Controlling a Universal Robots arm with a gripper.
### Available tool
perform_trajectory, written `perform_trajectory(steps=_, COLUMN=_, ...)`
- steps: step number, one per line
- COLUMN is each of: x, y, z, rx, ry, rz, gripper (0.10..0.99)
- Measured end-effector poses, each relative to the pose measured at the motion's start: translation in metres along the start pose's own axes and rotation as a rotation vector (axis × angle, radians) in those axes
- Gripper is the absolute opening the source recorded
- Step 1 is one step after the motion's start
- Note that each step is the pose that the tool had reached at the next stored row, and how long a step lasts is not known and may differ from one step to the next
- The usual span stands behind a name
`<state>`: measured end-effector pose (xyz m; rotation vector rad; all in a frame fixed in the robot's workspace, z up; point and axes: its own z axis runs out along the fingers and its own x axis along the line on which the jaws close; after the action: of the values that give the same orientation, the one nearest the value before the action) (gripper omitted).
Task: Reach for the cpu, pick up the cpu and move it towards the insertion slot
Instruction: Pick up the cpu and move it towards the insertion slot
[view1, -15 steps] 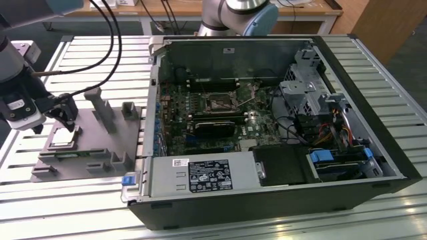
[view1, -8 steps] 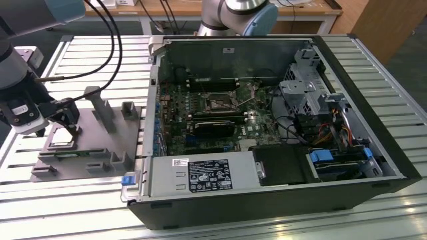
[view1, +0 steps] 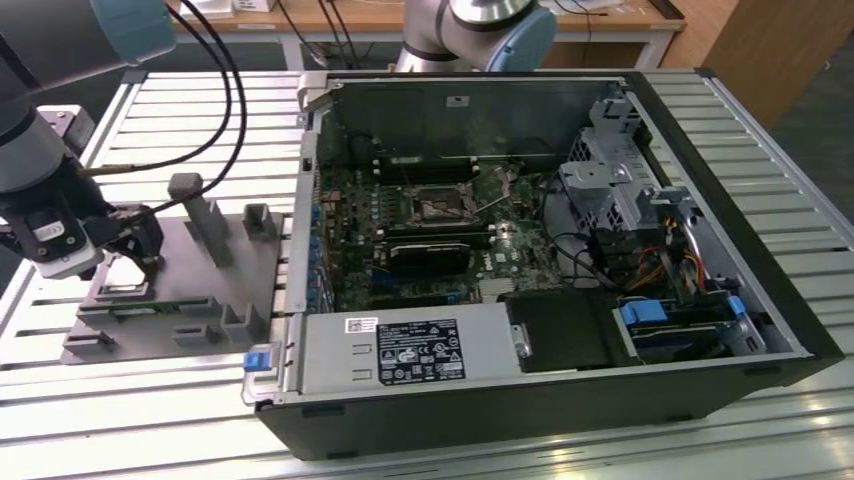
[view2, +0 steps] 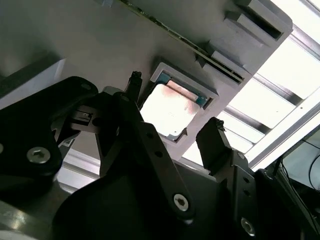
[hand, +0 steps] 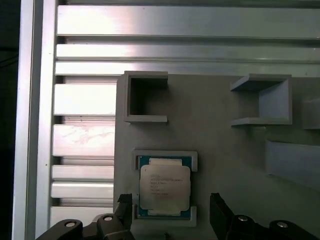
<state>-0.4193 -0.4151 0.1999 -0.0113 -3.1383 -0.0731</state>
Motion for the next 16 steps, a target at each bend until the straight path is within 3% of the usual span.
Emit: perform_trajectory(steps=16, x=0.0029, y=0.0092, z=0.0101, rx=-0.001, ry=-0.0008, rz=0.030, gripper=0.718)
